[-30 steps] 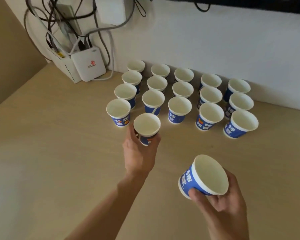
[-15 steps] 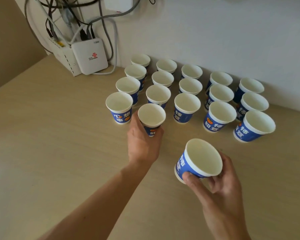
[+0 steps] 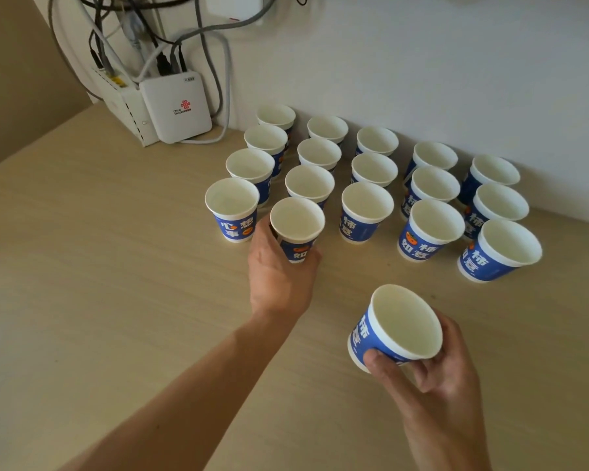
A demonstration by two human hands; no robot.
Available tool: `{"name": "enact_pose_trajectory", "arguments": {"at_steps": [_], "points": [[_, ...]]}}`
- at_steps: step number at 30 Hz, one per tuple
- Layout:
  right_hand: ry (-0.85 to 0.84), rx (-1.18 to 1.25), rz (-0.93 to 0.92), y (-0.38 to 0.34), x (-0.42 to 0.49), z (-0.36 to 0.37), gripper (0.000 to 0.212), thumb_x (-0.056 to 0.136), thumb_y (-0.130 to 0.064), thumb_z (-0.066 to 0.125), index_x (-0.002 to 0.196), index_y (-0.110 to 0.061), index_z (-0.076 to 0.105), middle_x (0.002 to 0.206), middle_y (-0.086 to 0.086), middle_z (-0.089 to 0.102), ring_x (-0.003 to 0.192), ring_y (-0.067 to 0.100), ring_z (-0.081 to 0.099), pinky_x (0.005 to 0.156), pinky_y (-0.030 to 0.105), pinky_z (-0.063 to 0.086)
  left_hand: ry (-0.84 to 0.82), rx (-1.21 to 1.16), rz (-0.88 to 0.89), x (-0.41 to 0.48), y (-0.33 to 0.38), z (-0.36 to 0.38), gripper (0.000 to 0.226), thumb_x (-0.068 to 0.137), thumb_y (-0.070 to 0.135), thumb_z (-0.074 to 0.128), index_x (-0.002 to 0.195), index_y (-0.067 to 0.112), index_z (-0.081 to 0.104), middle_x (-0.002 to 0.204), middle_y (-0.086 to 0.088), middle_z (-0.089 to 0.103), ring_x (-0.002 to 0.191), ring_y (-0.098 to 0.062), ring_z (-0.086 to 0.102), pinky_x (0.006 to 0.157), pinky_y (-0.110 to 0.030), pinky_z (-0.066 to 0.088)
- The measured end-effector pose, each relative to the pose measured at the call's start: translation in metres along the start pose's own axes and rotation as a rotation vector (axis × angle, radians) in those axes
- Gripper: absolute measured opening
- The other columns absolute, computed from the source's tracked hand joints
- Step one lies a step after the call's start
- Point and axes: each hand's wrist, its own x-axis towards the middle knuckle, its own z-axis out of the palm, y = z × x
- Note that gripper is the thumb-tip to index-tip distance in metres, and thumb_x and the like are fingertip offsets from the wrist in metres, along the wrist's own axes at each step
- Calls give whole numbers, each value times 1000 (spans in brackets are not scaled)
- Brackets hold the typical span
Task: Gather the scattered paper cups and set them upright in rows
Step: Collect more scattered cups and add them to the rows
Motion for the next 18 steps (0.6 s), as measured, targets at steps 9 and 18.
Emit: {"name": "enact_pose_trajectory", "arguments": {"at_steps": [9, 18], "points": [[38, -90, -96, -1, 36, 19, 62, 67, -21, 87, 120, -33, 58, 117, -6, 69, 107, 17, 69, 93, 34, 56, -55, 47, -181, -76, -4, -47, 77, 79, 25, 81, 145, 25, 42, 141, 13, 54, 130, -10, 50, 111, -36, 42], [16, -168, -58, 14, 80, 42, 62, 71, -10, 86, 118, -32, 52, 103, -28, 68, 97, 4, 70, 85, 20, 54, -56, 26, -159, -109, -5, -68, 81, 51, 61, 65, 128, 37, 57, 128, 23, 63, 117, -8, 60, 94, -25, 40]]}}
